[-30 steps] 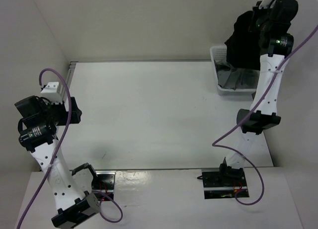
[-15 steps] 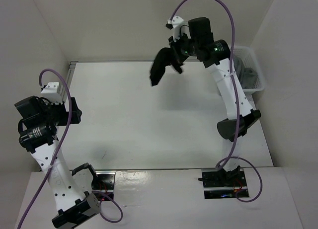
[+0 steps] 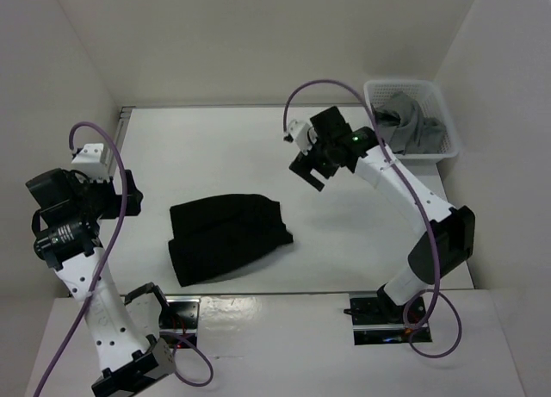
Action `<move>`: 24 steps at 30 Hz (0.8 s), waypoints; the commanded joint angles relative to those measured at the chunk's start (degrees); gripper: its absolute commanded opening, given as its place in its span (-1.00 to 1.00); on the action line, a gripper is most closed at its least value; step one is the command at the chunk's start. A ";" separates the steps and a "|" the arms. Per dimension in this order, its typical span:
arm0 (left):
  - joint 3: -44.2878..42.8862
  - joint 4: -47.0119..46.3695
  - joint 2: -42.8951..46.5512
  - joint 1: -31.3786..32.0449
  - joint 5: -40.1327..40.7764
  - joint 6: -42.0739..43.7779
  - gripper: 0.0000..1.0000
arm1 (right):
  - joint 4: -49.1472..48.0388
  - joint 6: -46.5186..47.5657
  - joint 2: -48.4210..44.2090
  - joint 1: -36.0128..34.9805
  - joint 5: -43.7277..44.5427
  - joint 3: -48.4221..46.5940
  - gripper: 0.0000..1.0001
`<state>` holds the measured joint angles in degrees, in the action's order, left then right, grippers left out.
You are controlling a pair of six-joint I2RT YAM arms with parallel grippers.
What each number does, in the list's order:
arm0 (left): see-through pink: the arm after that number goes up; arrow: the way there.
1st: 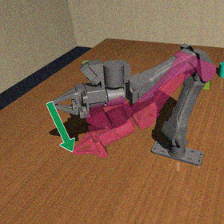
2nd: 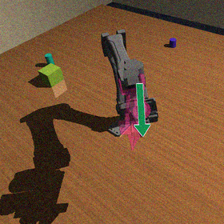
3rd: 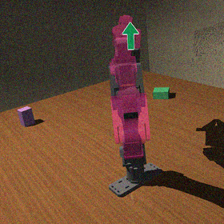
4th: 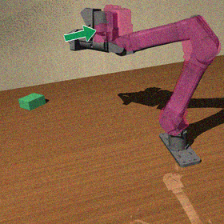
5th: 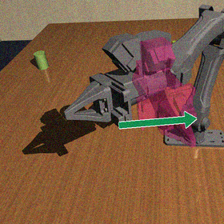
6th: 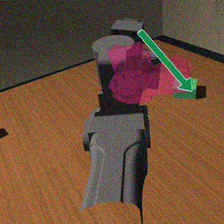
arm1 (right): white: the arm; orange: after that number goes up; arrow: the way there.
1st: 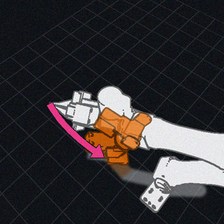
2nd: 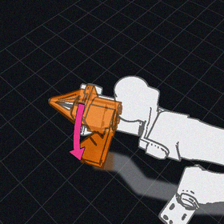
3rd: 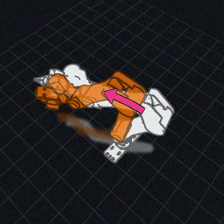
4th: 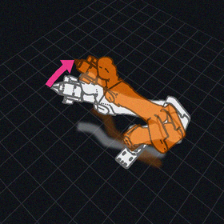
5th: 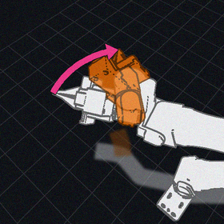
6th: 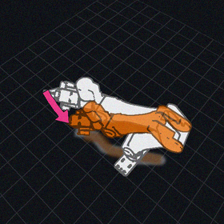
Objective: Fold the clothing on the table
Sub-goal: Move the skirt to the center of the board
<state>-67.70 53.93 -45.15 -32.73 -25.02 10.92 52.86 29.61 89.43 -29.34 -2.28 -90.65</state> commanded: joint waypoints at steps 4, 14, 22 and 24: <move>0.03 -0.76 -0.64 1.35 -4.77 3.05 1.00 | -4.79 -1.83 1.45 -0.63 18.55 8.39 0.94; -1.03 1.79 -6.88 5.30 -8.22 6.50 1.00 | 1.45 -2.62 -4.88 -0.63 -0.33 11.02 0.94; -3.05 1.26 -14.44 5.31 4.26 0.33 1.00 | 3.82 -2.10 0.74 -1.32 -14.76 6.73 0.94; -3.05 0.74 -17.16 5.31 6.02 -0.46 1.00 | 3.83 -2.10 4.50 -2.73 -14.24 5.40 0.94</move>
<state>-68.64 55.48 -60.10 -27.55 -23.79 13.04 55.07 27.92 89.82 -30.39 -11.84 -82.02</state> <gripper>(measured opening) 1.001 0.970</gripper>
